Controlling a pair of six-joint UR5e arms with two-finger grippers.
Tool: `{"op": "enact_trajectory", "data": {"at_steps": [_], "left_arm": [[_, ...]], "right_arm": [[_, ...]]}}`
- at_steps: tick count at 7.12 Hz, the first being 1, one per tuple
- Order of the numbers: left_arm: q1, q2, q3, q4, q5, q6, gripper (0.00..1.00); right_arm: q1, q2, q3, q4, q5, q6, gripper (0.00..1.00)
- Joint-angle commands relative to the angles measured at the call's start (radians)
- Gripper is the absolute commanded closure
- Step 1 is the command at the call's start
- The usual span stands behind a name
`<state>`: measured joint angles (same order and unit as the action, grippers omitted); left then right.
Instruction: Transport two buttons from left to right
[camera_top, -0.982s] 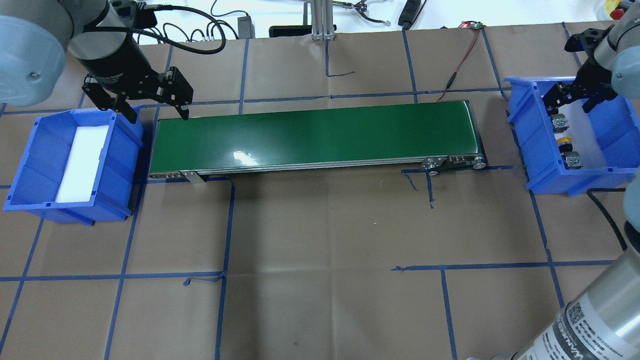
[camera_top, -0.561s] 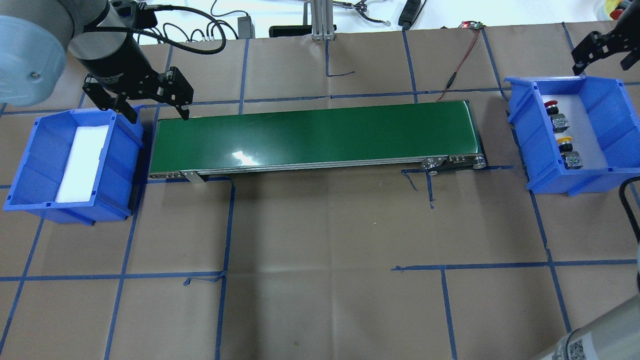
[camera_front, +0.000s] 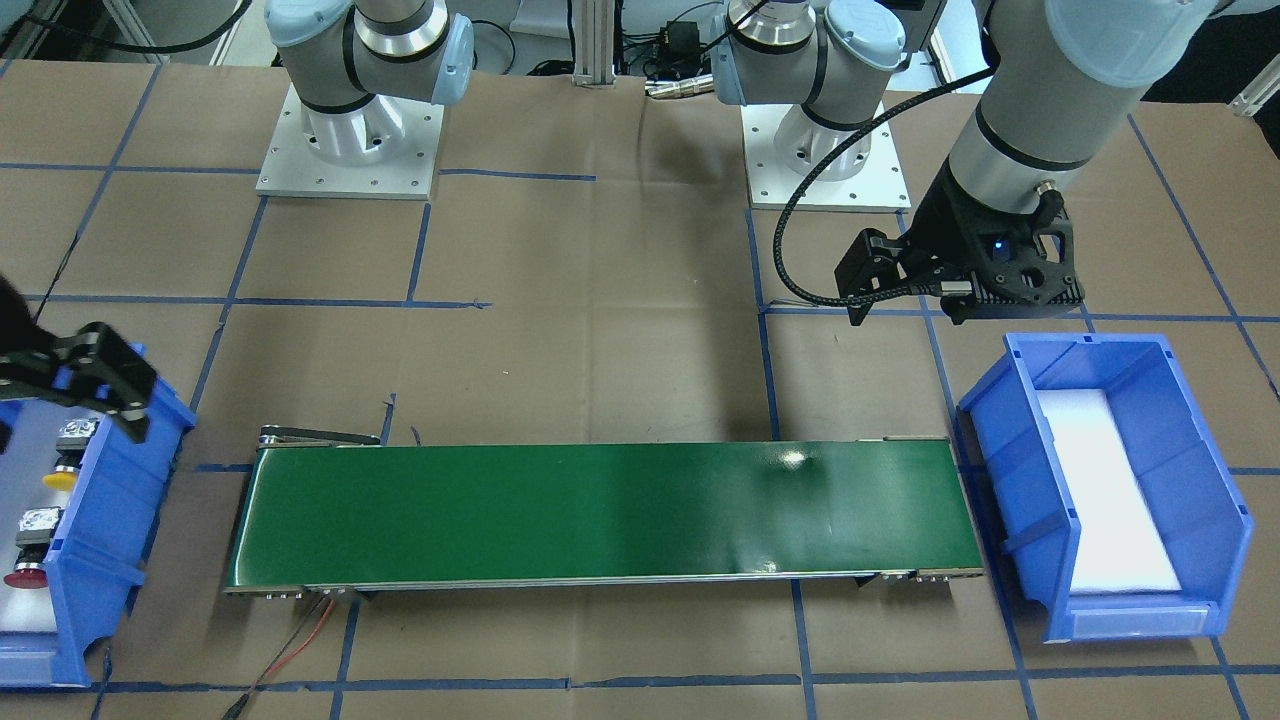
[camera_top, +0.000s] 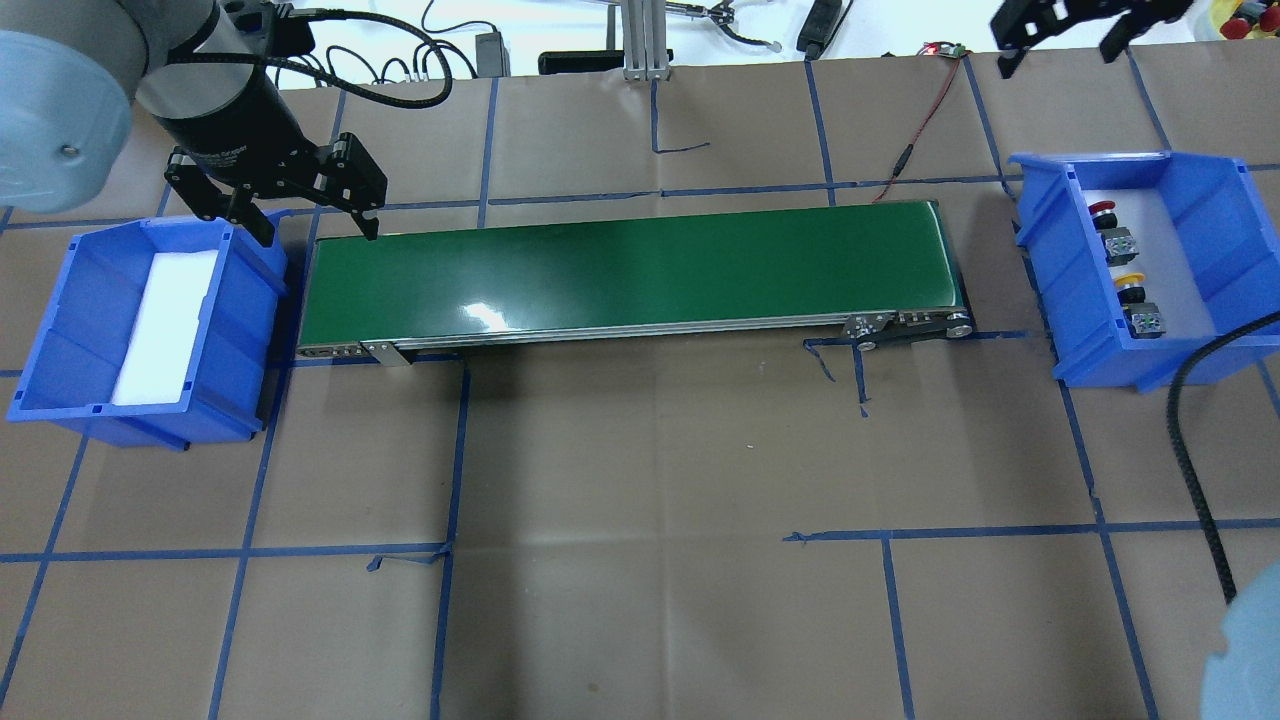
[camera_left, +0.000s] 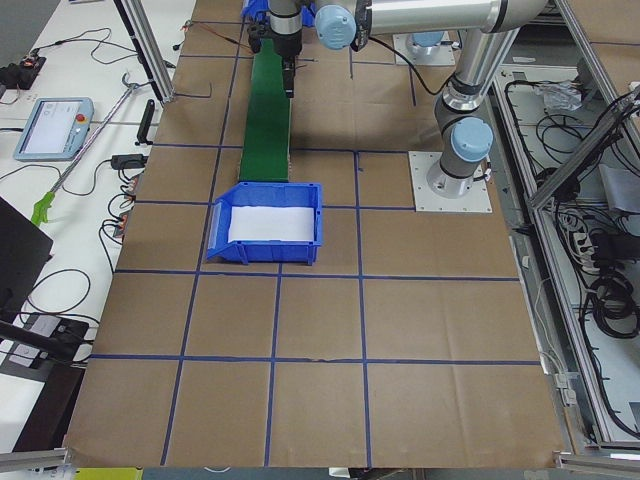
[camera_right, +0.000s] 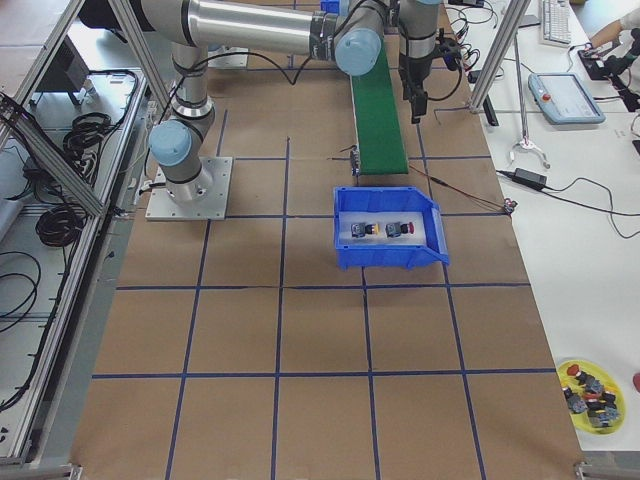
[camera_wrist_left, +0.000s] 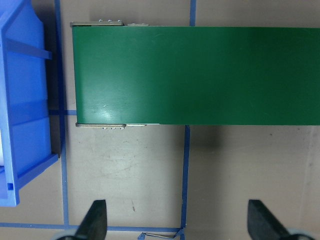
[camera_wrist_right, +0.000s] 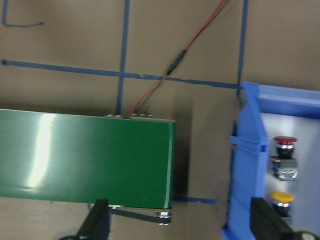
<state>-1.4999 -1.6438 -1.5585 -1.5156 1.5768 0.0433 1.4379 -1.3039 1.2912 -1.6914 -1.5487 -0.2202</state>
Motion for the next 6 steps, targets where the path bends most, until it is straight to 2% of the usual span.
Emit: {"op": "enact_trajectory", "data": {"at_steps": [1, 2, 4, 6], "left_arm": [[0.000, 0.001, 0.000, 0.000, 0.000, 0.000, 0.01], [0.000, 0.001, 0.000, 0.000, 0.000, 0.000, 0.01], [0.000, 0.001, 0.000, -0.001, 0.000, 0.001, 0.01], [-0.002, 0.001, 0.000, -0.002, 0.003, 0.010, 0.01]], "right_arm": [[0.128, -0.033, 0.014, 0.105, 0.009, 0.241, 0.00], [0.165, -0.087, 0.051, 0.157, 0.003, 0.249, 0.00], [0.173, -0.239, 0.167, 0.170, 0.001, 0.249, 0.00], [0.173, -0.296, 0.252, 0.164, -0.002, 0.249, 0.00]]}}
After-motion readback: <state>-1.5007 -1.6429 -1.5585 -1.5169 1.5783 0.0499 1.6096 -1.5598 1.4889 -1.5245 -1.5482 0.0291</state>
